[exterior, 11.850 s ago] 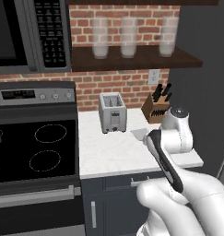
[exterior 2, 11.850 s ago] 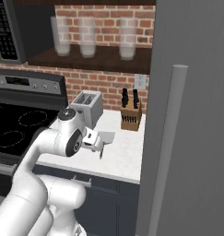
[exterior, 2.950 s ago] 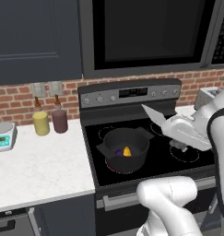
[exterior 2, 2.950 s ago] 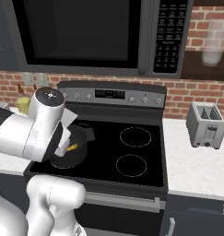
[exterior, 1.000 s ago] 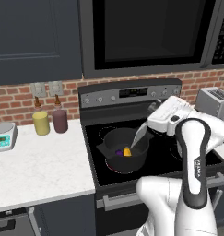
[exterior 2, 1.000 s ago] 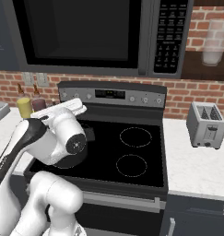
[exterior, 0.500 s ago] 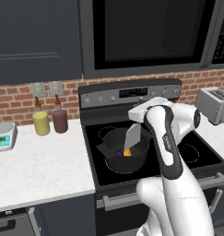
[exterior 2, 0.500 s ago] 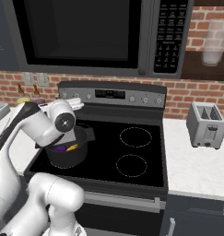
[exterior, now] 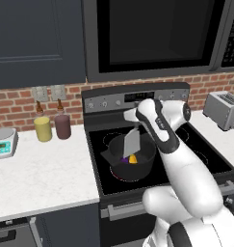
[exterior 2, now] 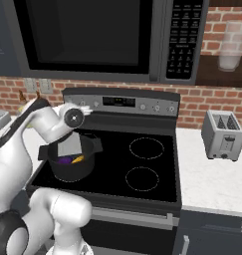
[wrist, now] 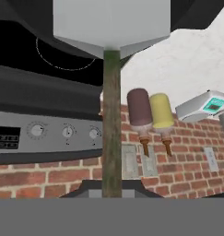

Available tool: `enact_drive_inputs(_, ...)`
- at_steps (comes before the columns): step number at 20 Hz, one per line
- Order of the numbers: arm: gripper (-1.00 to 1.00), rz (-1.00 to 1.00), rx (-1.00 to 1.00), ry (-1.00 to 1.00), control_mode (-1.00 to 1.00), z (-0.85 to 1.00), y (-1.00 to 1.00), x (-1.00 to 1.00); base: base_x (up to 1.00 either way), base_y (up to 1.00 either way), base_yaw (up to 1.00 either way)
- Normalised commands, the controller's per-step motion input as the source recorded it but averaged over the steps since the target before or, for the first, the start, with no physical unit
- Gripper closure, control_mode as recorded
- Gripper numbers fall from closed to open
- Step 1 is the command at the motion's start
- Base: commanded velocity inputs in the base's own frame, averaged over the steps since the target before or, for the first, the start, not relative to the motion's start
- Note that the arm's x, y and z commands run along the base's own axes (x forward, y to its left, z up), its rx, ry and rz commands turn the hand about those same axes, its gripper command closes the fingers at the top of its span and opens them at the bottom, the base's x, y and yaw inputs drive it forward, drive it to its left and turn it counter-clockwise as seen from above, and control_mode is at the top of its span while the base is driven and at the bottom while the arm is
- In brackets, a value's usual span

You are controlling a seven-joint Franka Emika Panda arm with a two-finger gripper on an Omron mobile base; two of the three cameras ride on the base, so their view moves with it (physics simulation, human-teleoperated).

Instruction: Put the eggplant and corn in the pot. Retrieve the spatula and lightly stir the vegetables in the pot.

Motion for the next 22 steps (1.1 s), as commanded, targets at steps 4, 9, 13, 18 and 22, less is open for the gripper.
enact_drive_inputs(4, 1.0, 0.0, 0.0, 0.08, -1.0, -0.29, 0.11, 0.42, 0.0, 0.0, 0.0)
enact_drive_inputs(9, 1.0, 0.0, 0.0, 0.0, -1.0, -0.28, 0.06, 0.45, 0.0, 0.0, 0.0)
enact_drive_inputs(13, 1.0, 0.0, 0.0, 0.0, -1.0, -0.28, 0.0, 0.25, 0.0, 0.0, 0.0)
enact_drive_inputs(18, 1.0, 0.0, 0.0, 0.0, -1.0, -0.38, 0.0, 0.01, 0.0, 0.0, 0.0)
enact_drive_inputs(22, 1.0, 0.0, 0.0, 0.0, -1.0, -0.45, 0.0, 0.0, 0.0, 0.0, 0.0)
